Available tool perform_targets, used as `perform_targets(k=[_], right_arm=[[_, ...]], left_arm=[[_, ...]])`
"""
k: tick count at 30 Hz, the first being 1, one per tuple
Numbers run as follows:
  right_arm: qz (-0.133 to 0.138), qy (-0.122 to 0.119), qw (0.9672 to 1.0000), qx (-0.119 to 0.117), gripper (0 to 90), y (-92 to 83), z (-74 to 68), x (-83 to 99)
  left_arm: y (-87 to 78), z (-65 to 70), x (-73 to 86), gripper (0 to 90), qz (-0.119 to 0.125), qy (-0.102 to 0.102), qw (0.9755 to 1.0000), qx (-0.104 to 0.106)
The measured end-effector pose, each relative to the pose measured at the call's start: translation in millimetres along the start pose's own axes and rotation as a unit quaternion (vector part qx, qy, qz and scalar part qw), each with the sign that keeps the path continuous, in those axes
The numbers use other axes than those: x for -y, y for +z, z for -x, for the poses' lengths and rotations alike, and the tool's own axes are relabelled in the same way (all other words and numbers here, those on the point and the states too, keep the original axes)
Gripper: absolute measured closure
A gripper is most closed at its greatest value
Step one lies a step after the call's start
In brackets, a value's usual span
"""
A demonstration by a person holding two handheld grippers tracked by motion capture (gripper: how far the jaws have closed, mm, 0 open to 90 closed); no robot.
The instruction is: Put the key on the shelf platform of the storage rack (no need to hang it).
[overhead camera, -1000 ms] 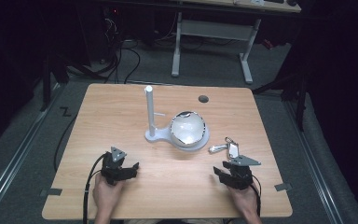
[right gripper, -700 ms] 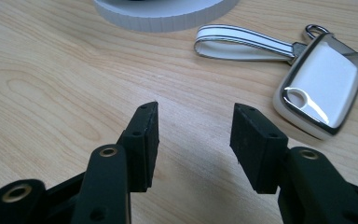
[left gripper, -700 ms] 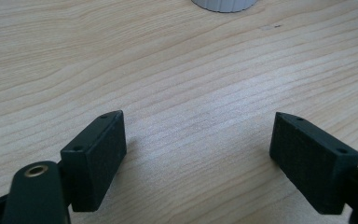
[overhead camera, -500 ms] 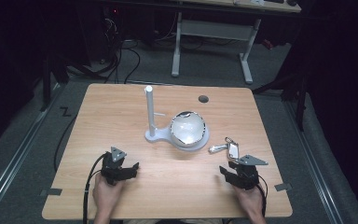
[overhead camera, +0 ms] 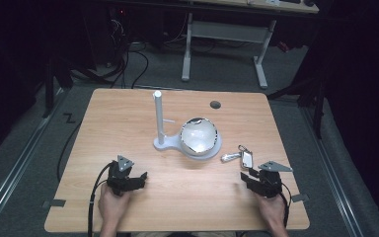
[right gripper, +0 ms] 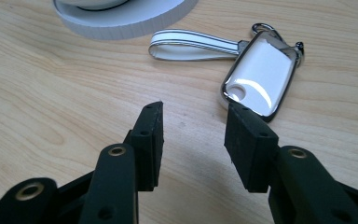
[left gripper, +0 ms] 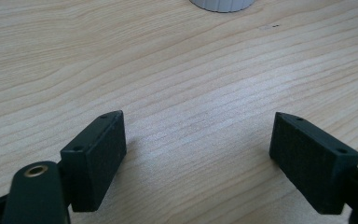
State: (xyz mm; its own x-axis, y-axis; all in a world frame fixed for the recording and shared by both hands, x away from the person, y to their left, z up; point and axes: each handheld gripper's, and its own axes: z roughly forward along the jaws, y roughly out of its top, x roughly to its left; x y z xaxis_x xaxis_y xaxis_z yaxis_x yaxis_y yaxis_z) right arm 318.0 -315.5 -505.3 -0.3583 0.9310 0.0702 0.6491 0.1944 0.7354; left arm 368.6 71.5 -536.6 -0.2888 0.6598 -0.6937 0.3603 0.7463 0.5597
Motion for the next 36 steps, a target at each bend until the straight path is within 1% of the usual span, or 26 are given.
perform_targets(k=[4, 6, 7, 10, 11, 13, 14, 16, 19, 20, 21, 23, 28, 30, 32, 35, 36], right_arm=[[0.003, 0.003, 1.0000, 0.009, 56.6, -1.9, 3.3, -2.9], [0.010, 0.012, 0.9998, 0.012, 56.2, -3.5, 8.5, -3.9], [0.012, 0.016, 0.9997, 0.013, 56.2, -4.2, 9.9, -3.5], [0.016, 0.017, 0.9996, 0.015, 56.3, -5.1, 12.7, -2.7], [0.016, 0.026, 0.9994, 0.016, 56.2, -6.8, 15.7, -2.5], [0.015, 0.024, 0.9994, 0.020, 55.8, -8.2, 18.0, -3.0], [0.015, 0.025, 0.9994, 0.020, 55.3, -8.3, 19.4, -3.3], [0.015, 0.030, 0.9992, 0.020, 52.3, -7.7, 24.6, -5.3], [0.009, 0.041, 0.9990, 0.016, 48.7, -6.7, 28.4, -8.0], [0.003, 0.052, 0.9985, 0.015, 46.3, -3.7, 33.0, -11.5], [0.003, 0.052, 0.9985, 0.015, 46.3, -3.7, 33.0, -11.5], [-0.002, 0.057, 0.9983, 0.014, 43.2, 2.1, 35.6, -15.8], [-0.014, 0.061, 0.9979, 0.016, 39.2, 16.9, 35.1, -24.8], [-0.016, 0.059, 0.9979, 0.021, 37.3, 22.6, 34.4, -28.5], [-0.021, 0.062, 0.9976, 0.022, 33.9, 29.2, 34.3, -31.7], [-0.027, 0.062, 0.9974, 0.027, 31.5, 38.2, 34.0, -33.5], [-0.026, 0.061, 0.9973, 0.030, 31.0, 40.2, 34.3, -33.8]], left_arm=[[0.0, 0.0, 0.0, 18.8, 0.000, 0.000, 1.0000, 0.000], [-0.3, 0.3, 0.2, 18.8, -0.001, -0.002, 1.0000, -0.001], [-0.2, 0.0, 0.2, 18.8, -0.001, 0.000, 1.0000, 0.001], [-0.2, 0.3, 0.0, 18.9, -0.001, -0.003, 1.0000, -0.001], [-0.1, 0.1, 0.1, 18.9, -0.001, -0.001, 1.0000, 0.001], [-0.3, 0.5, 0.1, 18.9, -0.002, -0.004, 1.0000, -0.001], [-0.1, 0.0, 0.1, 18.8, -0.001, 0.000, 1.0000, 0.001], [-0.3, 0.4, 0.1, 18.8, -0.002, -0.003, 1.0000, -0.001], [-0.4, 0.3, 0.2, 18.8, -0.002, -0.002, 1.0000, 0.000], [-0.4, 0.4, 0.2, 18.8, -0.002, -0.003, 1.0000, 0.000], [-0.4, 0.4, 0.2, 18.8, -0.002, -0.003, 1.0000, 0.000], [-0.4, 0.4, 0.1, 18.8, -0.002, -0.003, 1.0000, -0.001], [-0.4, 0.3, 0.2, 18.8, -0.003, -0.002, 1.0000, 0.000], [-0.5, 0.3, 0.2, 18.8, -0.003, -0.002, 1.0000, 0.000], [-0.5, 0.3, 0.3, 18.8, -0.003, -0.002, 1.0000, 0.000], [-0.5, 0.4, 0.3, 18.8, -0.003, -0.003, 1.0000, 0.000], [-0.4, 0.1, 0.2, 18.7, -0.003, 0.000, 1.0000, 0.001]])
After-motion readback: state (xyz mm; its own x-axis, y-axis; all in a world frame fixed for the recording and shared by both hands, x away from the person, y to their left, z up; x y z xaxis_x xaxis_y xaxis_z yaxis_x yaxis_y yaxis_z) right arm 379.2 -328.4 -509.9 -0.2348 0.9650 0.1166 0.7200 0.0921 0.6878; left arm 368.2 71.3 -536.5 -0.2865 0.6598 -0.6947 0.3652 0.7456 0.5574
